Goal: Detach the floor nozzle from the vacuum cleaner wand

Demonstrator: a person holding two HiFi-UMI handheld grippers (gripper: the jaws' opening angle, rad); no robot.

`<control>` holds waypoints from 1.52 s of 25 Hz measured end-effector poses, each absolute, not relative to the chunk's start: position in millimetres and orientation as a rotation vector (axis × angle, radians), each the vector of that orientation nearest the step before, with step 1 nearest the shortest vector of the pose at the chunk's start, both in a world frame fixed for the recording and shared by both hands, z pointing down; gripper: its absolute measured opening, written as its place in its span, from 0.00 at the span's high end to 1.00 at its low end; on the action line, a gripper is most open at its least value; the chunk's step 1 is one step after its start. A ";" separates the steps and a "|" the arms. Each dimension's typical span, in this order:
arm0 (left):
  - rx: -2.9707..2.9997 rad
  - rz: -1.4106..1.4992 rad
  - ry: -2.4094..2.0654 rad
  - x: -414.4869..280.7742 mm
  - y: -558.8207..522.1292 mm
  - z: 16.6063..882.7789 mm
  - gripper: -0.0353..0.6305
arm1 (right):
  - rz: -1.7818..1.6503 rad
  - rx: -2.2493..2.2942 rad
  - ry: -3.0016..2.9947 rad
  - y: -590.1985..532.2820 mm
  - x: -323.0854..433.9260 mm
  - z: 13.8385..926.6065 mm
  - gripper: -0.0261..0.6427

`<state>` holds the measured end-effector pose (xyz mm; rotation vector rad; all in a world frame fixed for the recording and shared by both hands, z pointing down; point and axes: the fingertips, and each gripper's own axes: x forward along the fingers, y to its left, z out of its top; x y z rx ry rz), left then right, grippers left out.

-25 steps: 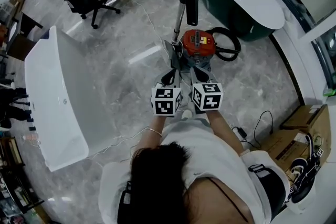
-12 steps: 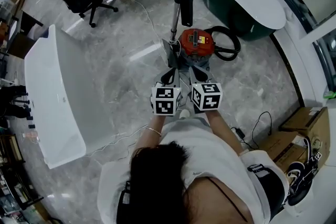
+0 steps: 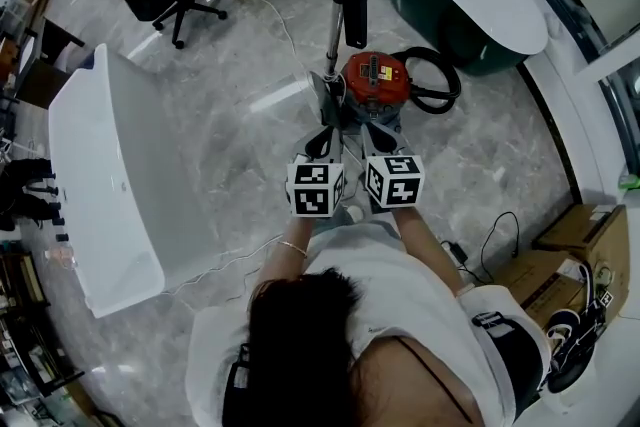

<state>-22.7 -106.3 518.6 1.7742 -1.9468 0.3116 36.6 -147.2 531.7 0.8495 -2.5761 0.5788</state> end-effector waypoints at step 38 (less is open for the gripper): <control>1.751 0.261 -1.976 -57.4 -125.2 521.4 0.94 | 0.540 0.885 -2.579 -171.6 14.0 526.0 0.94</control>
